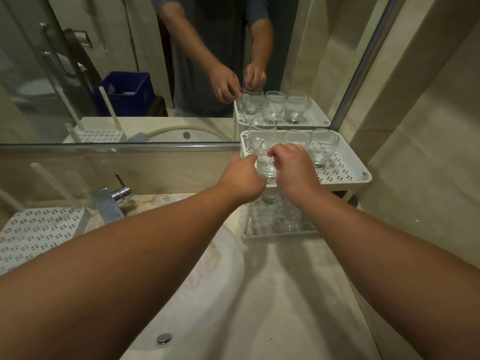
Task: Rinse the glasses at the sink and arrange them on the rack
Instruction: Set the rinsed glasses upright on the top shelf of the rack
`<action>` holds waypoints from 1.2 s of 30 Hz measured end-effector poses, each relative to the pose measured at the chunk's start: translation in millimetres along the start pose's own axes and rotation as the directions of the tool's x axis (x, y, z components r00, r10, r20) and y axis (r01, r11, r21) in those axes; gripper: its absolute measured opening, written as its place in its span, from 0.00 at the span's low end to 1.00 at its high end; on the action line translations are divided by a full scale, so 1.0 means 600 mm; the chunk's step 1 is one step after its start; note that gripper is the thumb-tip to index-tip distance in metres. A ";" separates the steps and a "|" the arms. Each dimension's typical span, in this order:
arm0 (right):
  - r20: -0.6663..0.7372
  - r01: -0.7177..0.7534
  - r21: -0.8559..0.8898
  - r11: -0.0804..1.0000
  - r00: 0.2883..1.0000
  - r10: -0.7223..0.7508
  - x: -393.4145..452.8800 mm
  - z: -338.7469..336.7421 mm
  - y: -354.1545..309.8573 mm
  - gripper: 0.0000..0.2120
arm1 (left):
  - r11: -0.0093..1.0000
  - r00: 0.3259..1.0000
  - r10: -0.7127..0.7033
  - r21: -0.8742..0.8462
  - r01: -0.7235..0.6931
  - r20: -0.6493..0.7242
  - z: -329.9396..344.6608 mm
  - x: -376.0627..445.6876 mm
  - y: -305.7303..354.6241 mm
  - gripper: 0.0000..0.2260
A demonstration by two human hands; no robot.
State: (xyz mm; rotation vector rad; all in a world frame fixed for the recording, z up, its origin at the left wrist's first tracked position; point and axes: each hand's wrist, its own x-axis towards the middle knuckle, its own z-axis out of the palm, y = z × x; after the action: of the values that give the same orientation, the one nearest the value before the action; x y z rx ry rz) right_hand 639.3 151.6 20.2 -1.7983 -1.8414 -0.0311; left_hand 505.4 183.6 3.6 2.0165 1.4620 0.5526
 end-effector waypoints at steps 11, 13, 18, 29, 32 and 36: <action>-0.252 0.017 0.153 0.988 0.967 0.022 -0.077 -0.006 0.038 0.10 | 0.965 0.955 -0.109 -0.261 0.035 -0.277 0.041 -0.041 -0.018 0.17; -0.266 0.005 0.180 0.984 0.963 0.043 -0.103 -0.003 0.047 0.09 | 0.938 0.932 -0.170 -0.342 0.054 -0.319 0.058 -0.055 -0.027 0.13; -0.186 -0.100 0.188 0.977 0.973 0.136 -0.167 0.021 0.087 0.07 | 0.861 0.900 -0.322 -0.487 0.149 -0.294 0.103 -0.086 -0.054 0.09; 0.332 -0.242 -0.164 0.956 0.899 0.285 -0.174 0.134 0.182 0.18 | 0.735 0.905 -0.425 -0.573 0.361 0.026 0.165 -0.108 -0.059 0.10; 0.393 -0.231 -0.228 0.946 0.867 0.306 -0.157 0.152 0.197 0.19 | 0.744 0.913 -0.405 -0.568 0.352 0.035 0.172 -0.109 -0.056 0.10; 0.478 -0.186 -0.279 0.942 0.824 0.304 -0.147 0.173 0.208 0.17 | 0.742 0.913 -0.403 -0.561 0.366 0.062 0.174 -0.109 -0.053 0.11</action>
State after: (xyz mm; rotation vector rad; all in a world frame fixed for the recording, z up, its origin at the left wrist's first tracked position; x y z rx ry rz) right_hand 712.1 124.2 -147.3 -2.3699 -1.9936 0.4006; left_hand 528.2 106.5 -95.3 1.1999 1.4769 0.7637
